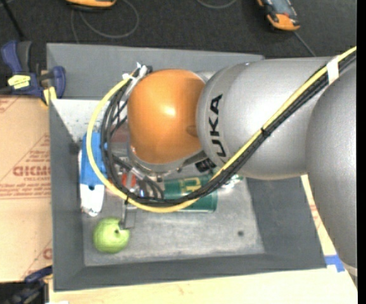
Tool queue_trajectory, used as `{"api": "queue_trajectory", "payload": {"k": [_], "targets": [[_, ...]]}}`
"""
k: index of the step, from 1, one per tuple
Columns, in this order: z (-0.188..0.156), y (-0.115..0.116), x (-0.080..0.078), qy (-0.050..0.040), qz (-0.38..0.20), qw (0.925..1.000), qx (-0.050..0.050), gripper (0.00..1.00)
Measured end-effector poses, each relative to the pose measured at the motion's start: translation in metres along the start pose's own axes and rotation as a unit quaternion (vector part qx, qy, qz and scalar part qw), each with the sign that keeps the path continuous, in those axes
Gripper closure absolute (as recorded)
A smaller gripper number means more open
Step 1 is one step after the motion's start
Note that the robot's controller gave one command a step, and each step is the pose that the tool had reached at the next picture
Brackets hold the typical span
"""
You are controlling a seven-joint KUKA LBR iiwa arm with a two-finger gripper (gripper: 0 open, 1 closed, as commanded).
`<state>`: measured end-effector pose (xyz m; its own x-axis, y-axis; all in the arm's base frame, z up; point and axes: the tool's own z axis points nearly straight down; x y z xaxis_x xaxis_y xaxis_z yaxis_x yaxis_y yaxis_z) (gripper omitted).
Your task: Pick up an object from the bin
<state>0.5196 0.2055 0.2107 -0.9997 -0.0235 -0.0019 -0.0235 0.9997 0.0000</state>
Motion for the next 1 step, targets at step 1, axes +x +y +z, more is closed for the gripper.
{"api": "queue_trajectory", "payload": {"k": [1], "targets": [[-0.0357,-0.017,-0.0061,0.0003,-0.002,1.0,0.001,0.0]]}}
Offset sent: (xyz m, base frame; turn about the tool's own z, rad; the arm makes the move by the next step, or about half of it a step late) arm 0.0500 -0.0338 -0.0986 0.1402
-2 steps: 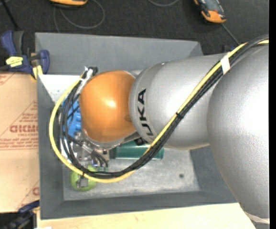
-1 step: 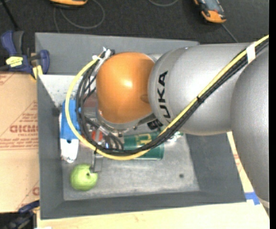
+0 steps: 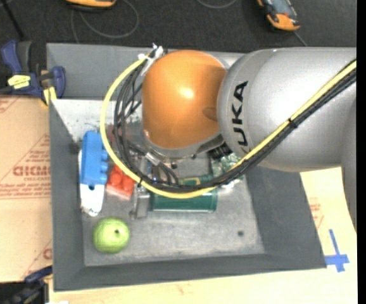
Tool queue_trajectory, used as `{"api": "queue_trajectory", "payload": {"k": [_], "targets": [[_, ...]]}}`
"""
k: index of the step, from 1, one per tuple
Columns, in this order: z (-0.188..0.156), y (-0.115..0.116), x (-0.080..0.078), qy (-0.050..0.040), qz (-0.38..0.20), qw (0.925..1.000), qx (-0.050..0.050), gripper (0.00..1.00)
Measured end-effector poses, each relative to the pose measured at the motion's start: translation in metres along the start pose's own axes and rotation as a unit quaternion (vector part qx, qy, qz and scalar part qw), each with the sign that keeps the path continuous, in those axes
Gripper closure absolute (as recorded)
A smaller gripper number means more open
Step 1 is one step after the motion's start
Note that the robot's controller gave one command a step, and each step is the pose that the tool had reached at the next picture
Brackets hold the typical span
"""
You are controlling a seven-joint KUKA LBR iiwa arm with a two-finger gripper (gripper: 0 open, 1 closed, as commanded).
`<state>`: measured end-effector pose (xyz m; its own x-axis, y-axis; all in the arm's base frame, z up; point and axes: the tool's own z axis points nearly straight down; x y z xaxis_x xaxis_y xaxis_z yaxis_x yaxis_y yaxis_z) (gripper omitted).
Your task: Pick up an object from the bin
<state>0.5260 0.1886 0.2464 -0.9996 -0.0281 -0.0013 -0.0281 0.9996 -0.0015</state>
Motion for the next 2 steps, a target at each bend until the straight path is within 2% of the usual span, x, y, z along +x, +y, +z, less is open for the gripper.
{"api": "queue_trajectory", "payload": {"k": [1,2], "targets": [[0.016,-0.005,-0.016,-0.0082,0.017,0.9998,-0.004,0.0],[0.089,-0.042,-0.024,-0.0025,0.063,0.998,-0.003,0.0]]}}
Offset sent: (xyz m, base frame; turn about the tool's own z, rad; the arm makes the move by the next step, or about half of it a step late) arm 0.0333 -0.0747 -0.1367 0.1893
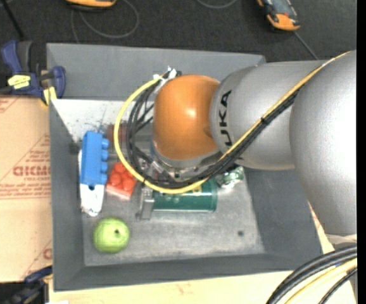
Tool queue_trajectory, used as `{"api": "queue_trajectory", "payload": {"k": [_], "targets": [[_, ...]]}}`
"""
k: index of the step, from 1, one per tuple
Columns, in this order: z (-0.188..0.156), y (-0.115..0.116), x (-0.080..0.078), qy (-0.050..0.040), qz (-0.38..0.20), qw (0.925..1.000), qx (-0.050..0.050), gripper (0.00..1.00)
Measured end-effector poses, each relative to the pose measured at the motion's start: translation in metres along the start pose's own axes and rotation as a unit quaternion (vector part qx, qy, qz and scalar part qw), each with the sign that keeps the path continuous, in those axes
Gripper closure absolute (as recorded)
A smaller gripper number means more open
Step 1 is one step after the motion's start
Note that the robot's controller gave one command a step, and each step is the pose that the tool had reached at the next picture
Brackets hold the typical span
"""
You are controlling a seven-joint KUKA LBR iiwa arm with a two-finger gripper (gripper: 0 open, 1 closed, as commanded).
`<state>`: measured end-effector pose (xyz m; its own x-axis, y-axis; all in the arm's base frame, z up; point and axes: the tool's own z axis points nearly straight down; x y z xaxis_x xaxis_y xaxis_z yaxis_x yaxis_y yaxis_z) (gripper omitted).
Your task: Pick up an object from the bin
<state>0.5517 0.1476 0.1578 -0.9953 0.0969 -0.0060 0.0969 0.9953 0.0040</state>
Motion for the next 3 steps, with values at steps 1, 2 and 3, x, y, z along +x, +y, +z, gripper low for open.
{"api": "queue_trajectory", "payload": {"k": [1,2,3], "targets": [[0.049,-0.048,0.013,0.0014,0.023,0.9997,0.001,0.0],[0.03,-0.062,-0.009,0.0067,0.004,1.0,0.004,0.0],[0.011,-0.076,-0.03,-0.0024,0.0,1.0,0.001,0.0]]}}
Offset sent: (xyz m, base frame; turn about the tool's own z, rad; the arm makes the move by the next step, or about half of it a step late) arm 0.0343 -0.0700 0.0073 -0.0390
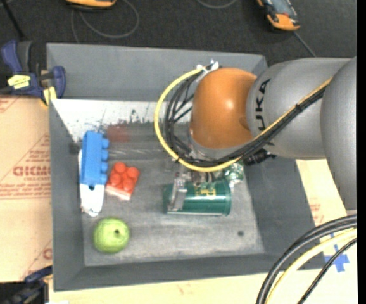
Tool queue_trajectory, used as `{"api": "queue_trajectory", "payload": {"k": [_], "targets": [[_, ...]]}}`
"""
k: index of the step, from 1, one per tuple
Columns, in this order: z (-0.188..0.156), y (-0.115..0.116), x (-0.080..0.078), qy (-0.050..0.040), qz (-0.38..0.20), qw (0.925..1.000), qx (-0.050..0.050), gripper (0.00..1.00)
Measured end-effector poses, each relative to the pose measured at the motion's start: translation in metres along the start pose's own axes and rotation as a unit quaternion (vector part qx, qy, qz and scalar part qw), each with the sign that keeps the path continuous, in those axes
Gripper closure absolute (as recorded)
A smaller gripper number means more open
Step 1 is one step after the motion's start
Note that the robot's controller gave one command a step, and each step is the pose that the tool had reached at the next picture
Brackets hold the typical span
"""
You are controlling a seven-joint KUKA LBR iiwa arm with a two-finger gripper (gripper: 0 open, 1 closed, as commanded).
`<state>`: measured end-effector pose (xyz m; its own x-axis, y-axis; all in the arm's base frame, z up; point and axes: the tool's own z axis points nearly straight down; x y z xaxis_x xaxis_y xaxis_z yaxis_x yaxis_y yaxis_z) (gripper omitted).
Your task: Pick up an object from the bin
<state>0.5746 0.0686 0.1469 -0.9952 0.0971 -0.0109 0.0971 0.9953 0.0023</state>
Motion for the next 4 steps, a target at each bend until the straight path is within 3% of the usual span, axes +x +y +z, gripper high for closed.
{"api": "queue_trajectory", "payload": {"k": [1,2,3,4], "targets": [[0.028,-0.032,-0.004,0.0041,0.033,0.9994,0.0,0.0],[0.054,-0.055,0.022,0.0042,-0.073,0.9973,0.0,1.0],[0.054,-0.055,0.022,0.0042,-0.073,0.9974,0.0,1.0],[0.01,-0.065,0.037,0.0086,-0.066,0.9978,0.0,1.0]]}}
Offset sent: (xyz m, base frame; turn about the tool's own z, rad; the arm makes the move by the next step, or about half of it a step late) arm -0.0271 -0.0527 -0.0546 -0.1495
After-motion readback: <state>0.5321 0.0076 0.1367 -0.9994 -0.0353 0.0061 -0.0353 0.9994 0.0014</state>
